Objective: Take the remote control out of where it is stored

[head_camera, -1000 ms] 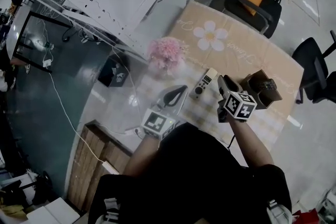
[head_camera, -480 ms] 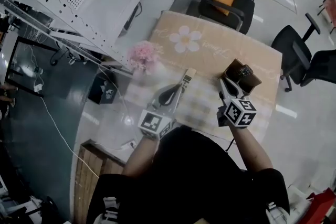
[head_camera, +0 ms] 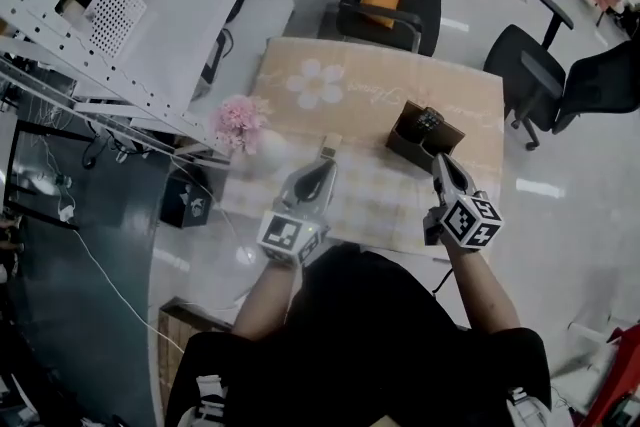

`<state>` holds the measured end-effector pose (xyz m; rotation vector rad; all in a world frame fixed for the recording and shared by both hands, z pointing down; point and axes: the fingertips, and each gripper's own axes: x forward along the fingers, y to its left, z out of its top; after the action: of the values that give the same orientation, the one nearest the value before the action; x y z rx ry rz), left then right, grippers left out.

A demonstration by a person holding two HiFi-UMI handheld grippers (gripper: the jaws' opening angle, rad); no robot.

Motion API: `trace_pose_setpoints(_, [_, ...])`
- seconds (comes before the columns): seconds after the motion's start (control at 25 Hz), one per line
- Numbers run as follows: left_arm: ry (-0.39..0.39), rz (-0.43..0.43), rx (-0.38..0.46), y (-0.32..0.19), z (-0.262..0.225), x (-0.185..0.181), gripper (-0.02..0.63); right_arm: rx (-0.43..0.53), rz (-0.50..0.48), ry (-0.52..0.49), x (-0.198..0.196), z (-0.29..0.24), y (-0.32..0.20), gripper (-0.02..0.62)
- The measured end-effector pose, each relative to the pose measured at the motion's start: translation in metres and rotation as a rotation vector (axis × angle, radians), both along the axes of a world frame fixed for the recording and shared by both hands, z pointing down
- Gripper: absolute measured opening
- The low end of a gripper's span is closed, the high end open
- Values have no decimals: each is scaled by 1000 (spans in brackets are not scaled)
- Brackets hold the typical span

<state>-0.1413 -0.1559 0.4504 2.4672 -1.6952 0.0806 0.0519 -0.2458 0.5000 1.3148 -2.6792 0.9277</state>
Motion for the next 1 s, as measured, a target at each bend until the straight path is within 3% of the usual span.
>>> trace_pose_setpoints(0.28, [10, 78, -1, -9, 0, 30, 0, 18, 92, 8, 48, -5, 8, 5])
trace_pose_setpoints(0.48, [5, 108, 4, -15, -3, 50, 0, 58, 107, 54, 65, -10, 11, 5])
trace_pose_setpoints(1.0, [8, 122, 9, -28, -2, 58, 2, 93, 67, 95, 51, -15, -3, 6])
